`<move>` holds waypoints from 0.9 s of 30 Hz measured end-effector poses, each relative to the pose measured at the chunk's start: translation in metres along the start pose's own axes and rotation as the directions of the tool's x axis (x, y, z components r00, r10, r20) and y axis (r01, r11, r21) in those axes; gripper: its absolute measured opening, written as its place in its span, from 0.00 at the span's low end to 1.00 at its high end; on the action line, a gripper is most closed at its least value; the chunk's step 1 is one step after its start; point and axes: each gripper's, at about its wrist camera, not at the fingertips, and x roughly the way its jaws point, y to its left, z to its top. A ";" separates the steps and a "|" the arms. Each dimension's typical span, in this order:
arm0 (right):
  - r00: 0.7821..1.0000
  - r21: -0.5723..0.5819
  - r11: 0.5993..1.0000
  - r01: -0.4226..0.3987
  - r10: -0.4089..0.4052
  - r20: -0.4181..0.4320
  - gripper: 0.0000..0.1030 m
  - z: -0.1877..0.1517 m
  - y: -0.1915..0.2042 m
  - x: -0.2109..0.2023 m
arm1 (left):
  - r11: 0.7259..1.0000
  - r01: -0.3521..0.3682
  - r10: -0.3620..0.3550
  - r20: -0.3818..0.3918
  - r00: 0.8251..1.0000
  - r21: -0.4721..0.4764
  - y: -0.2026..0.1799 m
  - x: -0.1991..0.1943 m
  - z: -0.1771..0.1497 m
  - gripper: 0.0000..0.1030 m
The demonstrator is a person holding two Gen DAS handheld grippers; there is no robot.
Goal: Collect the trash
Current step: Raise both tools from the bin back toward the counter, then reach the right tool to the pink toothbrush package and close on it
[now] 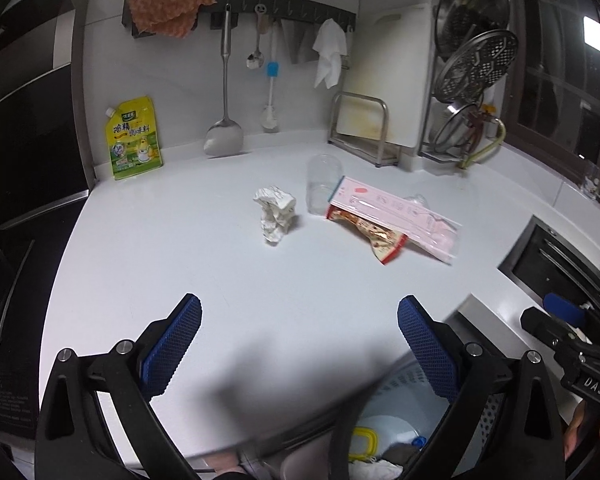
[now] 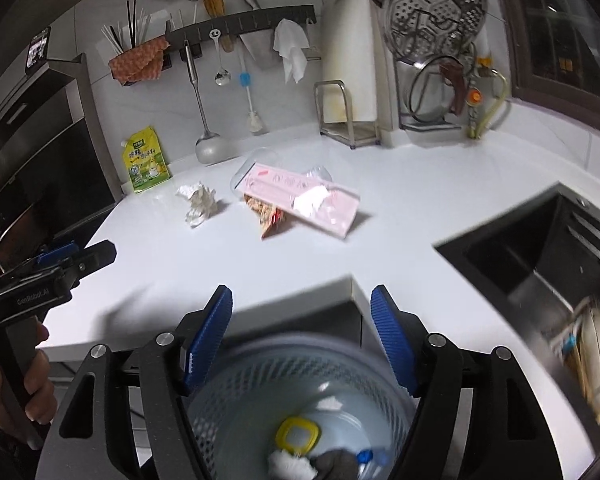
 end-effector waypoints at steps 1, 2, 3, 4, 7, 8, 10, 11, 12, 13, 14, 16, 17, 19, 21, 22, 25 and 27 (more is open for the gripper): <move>1.000 -0.014 1.000 0.002 -0.002 -0.003 0.67 0.006 0.000 0.007 | 1.000 -0.007 0.007 0.000 1.000 -0.001 0.002 0.004 0.003 0.94; 1.000 -0.025 1.000 0.004 -0.004 -0.004 0.67 0.010 0.000 0.012 | 1.000 -0.015 0.015 0.000 1.000 -0.002 0.003 0.009 0.006 0.94; 1.000 -0.037 0.999 0.004 -0.005 -0.007 0.67 0.015 -0.001 0.019 | 1.000 -0.022 0.022 -0.003 1.000 -0.005 0.004 0.014 0.008 0.94; 1.000 -0.053 0.999 0.003 -0.003 -0.013 0.67 0.022 -0.001 0.028 | 1.000 -0.027 0.027 -0.008 1.000 -0.011 0.005 0.020 0.011 0.94; 1.000 -0.083 0.997 -0.002 0.000 -0.020 0.68 0.036 0.000 0.046 | 0.999 -0.032 0.031 -0.031 0.999 -0.025 0.006 0.039 0.017 0.94; 1.000 -0.092 0.996 -0.004 0.001 -0.024 0.69 0.040 0.000 0.053 | 0.999 -0.035 0.034 -0.038 0.999 -0.026 0.006 0.044 0.018 0.94; 1.000 -0.111 0.994 -0.004 0.001 -0.029 0.69 0.048 0.000 0.066 | 0.999 -0.037 0.036 -0.050 0.998 -0.031 0.006 0.055 0.021 0.94; 0.999 -0.122 0.993 -0.004 0.000 -0.035 0.69 0.051 0.000 0.074 | 0.999 -0.037 0.035 -0.053 0.998 -0.034 0.006 0.059 0.022 0.94; 0.999 -0.129 0.992 -0.003 -0.002 -0.044 0.69 0.055 0.000 0.082 | 0.999 -0.038 0.036 -0.057 0.998 -0.036 0.006 0.063 0.023 0.94; 0.999 -0.133 0.991 -0.005 -0.002 -0.048 0.69 0.057 -0.001 0.087 | 0.999 -0.039 0.037 -0.062 0.997 -0.036 0.006 0.068 0.024 0.94; 0.999 -0.139 0.990 -0.007 -0.001 -0.053 0.69 0.060 -0.001 0.095 | 0.998 -0.041 0.039 -0.067 0.997 -0.037 0.006 0.072 0.025 0.94; 0.998 -0.139 0.990 -0.014 0.006 -0.061 0.69 0.067 -0.003 0.106 | 0.998 -0.042 0.039 -0.074 0.997 -0.039 0.006 0.078 0.027 0.94; 0.998 -0.137 0.990 -0.022 0.014 -0.065 0.69 0.069 -0.004 0.110 | 0.998 -0.041 0.038 -0.076 0.996 -0.041 0.006 0.081 0.027 0.94; 0.997 -0.142 0.989 -0.030 0.020 -0.075 0.69 0.074 -0.005 0.119 | 0.998 -0.038 0.034 -0.085 0.996 -0.043 0.006 0.087 0.029 0.94; 0.996 -0.159 0.987 -0.023 0.009 -0.090 0.69 0.078 -0.004 0.128 | 0.998 -0.037 0.033 -0.093 0.995 -0.042 0.005 0.092 0.029 0.94; 0.995 -0.163 0.986 -0.019 0.004 -0.095 0.69 0.079 -0.004 0.131 | 0.998 -0.037 0.033 -0.099 0.995 -0.041 0.005 0.095 0.029 0.94; 0.994 -0.168 0.985 -0.022 0.003 -0.111 0.69 0.084 -0.003 0.142 | 0.998 -0.032 0.027 -0.108 0.994 -0.047 0.006 0.101 0.029 0.94; 0.992 -0.176 0.984 -0.020 -0.003 -0.129 0.69 0.085 -0.003 0.149 | 0.998 -0.030 0.024 -0.112 0.993 -0.053 0.006 0.103 0.029 0.94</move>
